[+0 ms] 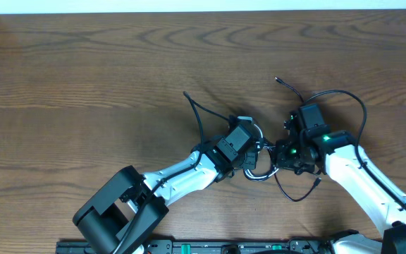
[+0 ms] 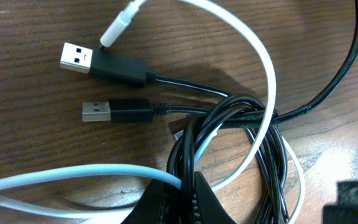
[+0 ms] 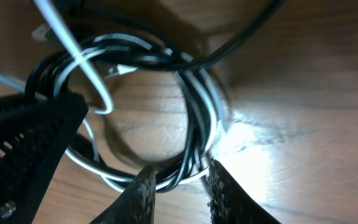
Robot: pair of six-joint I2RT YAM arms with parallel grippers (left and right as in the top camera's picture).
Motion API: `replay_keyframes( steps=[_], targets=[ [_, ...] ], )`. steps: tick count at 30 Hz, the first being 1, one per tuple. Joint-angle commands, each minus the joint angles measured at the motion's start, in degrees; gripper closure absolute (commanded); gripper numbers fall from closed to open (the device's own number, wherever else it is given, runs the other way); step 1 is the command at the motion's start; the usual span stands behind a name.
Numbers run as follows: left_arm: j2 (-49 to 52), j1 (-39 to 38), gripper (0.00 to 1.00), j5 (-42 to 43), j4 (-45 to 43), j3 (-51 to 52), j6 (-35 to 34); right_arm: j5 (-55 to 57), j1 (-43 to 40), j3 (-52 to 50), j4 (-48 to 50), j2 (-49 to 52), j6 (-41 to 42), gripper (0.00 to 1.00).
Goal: Untangle cables
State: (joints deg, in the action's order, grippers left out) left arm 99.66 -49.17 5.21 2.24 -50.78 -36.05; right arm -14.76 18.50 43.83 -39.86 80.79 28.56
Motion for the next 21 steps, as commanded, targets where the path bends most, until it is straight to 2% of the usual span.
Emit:
replay_keyframes(
  steps=[1, 14, 21],
  targets=[
    [0.35, -0.17, 0.93, -1.42, -0.39, -0.11, -0.26, -0.61, 1.60, -0.92, -0.44, -0.26, 2.99, 0.74],
    [0.35, -0.22, 0.93, -1.20, 0.31, -0.11, -0.28, 7.52, 4.85, -6.12, 6.97, 1.90, 6.75, 0.78],
    [0.35, -0.22, 0.93, -1.18, 0.70, -0.11, -0.26, 7.50, 4.85, -6.12, 9.46, 3.93, 7.80, 0.81]
  ],
)
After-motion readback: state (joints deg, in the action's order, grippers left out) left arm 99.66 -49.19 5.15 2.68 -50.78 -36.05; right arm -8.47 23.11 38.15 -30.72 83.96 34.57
